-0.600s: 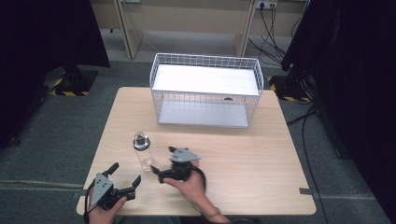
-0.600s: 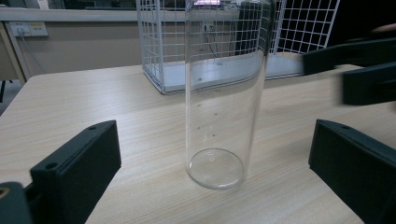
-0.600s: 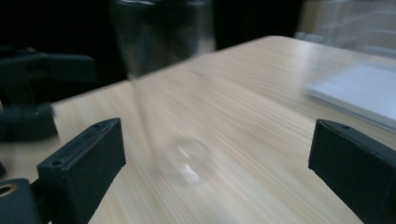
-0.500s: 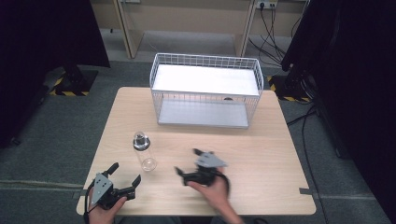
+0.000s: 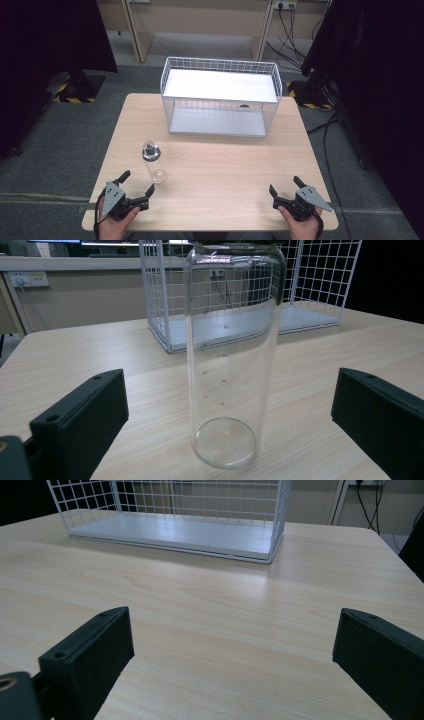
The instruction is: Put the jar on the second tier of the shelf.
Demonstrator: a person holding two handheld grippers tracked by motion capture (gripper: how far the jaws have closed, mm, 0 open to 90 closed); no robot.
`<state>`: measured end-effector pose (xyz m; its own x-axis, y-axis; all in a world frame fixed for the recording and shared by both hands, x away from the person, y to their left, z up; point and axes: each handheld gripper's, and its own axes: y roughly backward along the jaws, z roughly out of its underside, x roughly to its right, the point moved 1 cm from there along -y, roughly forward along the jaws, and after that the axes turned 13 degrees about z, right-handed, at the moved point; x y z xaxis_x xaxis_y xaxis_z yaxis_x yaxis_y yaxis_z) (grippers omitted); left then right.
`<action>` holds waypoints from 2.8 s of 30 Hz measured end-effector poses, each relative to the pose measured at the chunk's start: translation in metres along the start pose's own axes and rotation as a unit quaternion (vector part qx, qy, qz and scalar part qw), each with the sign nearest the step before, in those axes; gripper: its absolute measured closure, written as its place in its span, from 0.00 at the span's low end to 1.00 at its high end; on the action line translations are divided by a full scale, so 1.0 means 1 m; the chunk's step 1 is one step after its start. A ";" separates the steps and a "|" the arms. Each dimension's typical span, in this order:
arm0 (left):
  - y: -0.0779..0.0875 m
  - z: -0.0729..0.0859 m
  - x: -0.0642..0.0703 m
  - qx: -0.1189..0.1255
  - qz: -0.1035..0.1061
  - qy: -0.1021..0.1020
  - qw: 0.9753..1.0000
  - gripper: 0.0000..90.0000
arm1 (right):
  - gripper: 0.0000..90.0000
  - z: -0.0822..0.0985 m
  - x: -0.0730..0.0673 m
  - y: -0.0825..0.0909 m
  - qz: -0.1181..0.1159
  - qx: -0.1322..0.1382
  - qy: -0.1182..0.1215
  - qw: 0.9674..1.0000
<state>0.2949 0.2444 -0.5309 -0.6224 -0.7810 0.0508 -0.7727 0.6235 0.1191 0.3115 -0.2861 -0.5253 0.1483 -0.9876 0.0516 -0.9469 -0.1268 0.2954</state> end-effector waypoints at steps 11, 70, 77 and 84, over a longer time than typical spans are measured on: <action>-0.023 -0.013 -0.005 -0.004 0.010 -0.015 1.000 0.05 | 0.03 0.002 0.007 0.000 0.011 0.006 -0.007 1.000; -0.058 -0.043 -0.011 0.025 0.037 -0.017 0.999 0.36 | 0.04 0.002 0.008 -0.002 0.007 0.007 -0.010 1.000; -0.067 -0.053 -0.009 0.027 0.041 -0.021 0.999 0.36 | 0.05 0.002 0.008 -0.002 0.007 0.009 -0.010 1.000; -0.077 -0.066 -0.006 0.032 0.044 -0.026 0.998 0.36 | 0.05 0.002 0.009 -0.002 0.006 0.009 -0.013 1.000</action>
<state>0.3664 0.1983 -0.4752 -0.6923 -0.7216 0.0067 -0.7203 0.6916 0.0522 0.3137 -0.2946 -0.5272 0.1300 -0.9911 0.0302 -0.9538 -0.1167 0.2767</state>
